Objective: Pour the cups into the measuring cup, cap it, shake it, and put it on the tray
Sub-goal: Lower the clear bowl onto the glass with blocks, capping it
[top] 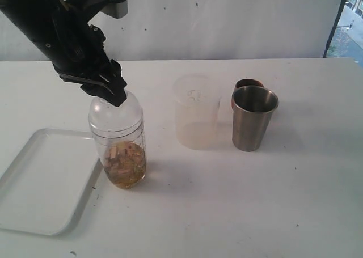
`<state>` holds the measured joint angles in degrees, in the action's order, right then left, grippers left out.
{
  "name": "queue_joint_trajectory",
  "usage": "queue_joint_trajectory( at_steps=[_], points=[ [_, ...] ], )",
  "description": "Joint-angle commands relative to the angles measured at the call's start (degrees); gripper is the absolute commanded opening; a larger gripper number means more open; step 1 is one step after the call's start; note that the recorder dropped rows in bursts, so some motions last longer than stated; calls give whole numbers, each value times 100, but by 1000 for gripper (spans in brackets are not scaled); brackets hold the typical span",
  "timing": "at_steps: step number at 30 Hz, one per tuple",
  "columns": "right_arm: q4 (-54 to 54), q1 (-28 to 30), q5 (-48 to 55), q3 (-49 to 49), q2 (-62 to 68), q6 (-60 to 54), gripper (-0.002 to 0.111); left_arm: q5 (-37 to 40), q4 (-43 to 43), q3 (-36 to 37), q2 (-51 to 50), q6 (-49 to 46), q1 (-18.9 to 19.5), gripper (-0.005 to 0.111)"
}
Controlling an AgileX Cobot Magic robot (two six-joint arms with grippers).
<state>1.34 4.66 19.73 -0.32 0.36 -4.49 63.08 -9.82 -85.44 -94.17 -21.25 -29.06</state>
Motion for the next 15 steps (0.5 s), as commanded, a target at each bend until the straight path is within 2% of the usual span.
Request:
queue_joint_trajectory(
  at_steps=[1,15],
  points=[
    [11,44,-26,32,-36,22,0,166,-13,15,25,-136,-31,0],
    [11,44,-26,32,-36,22,0,210,-51,15,25,-149,-31,1]
  ],
)
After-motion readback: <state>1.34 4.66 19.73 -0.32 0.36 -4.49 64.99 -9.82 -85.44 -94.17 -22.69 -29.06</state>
